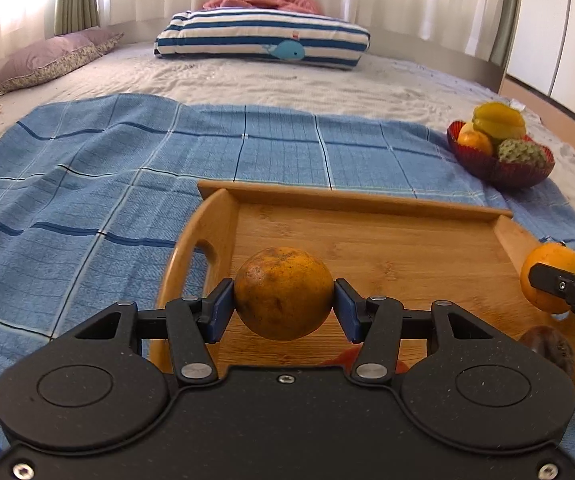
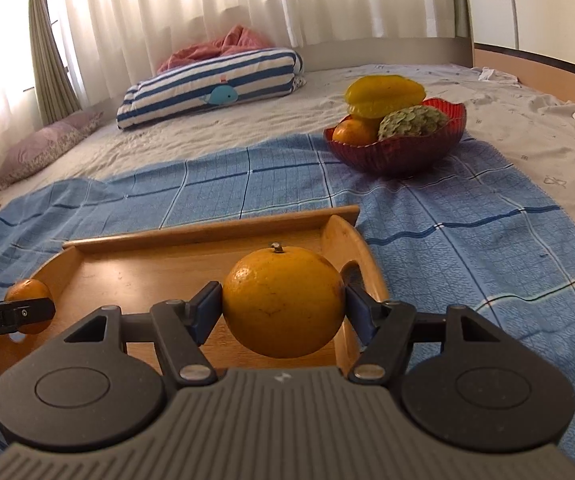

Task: Organize fruits
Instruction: 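Carry both oranges onto the wooden tray and open both tools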

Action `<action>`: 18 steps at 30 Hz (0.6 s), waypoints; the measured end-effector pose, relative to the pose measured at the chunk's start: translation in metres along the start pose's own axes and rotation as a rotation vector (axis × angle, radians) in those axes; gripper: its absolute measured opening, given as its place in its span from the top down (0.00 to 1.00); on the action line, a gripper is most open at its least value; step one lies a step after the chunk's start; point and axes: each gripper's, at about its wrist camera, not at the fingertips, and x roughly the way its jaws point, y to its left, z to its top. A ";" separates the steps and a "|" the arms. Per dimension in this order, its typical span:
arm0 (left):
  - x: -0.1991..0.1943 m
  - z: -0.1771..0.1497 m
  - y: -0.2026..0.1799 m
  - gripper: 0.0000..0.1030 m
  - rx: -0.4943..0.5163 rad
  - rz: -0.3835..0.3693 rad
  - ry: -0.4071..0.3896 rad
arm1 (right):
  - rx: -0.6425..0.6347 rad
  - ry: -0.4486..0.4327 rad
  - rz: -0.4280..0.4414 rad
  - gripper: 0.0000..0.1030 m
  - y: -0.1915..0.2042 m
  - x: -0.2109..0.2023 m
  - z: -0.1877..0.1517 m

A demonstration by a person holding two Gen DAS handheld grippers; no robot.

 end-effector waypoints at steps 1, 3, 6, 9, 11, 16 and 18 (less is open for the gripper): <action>0.003 0.000 -0.001 0.51 0.006 0.004 0.004 | -0.001 0.009 0.002 0.34 0.001 0.004 0.000; 0.009 -0.001 -0.002 0.51 0.013 0.006 0.008 | -0.001 0.025 0.003 0.34 0.002 0.010 -0.001; 0.015 -0.002 -0.002 0.51 0.012 0.003 0.018 | -0.006 0.045 -0.002 0.34 0.003 0.017 -0.004; 0.017 -0.003 -0.002 0.51 0.014 0.003 0.025 | -0.023 0.045 -0.005 0.34 0.005 0.018 -0.006; 0.019 -0.004 -0.002 0.51 0.015 0.004 0.027 | -0.026 0.046 -0.003 0.34 0.006 0.018 -0.006; 0.019 -0.004 -0.005 0.51 0.021 0.010 0.020 | -0.037 0.041 -0.002 0.34 0.008 0.017 -0.007; 0.019 -0.005 -0.006 0.51 0.026 0.015 0.016 | -0.038 0.041 -0.002 0.33 0.008 0.017 -0.007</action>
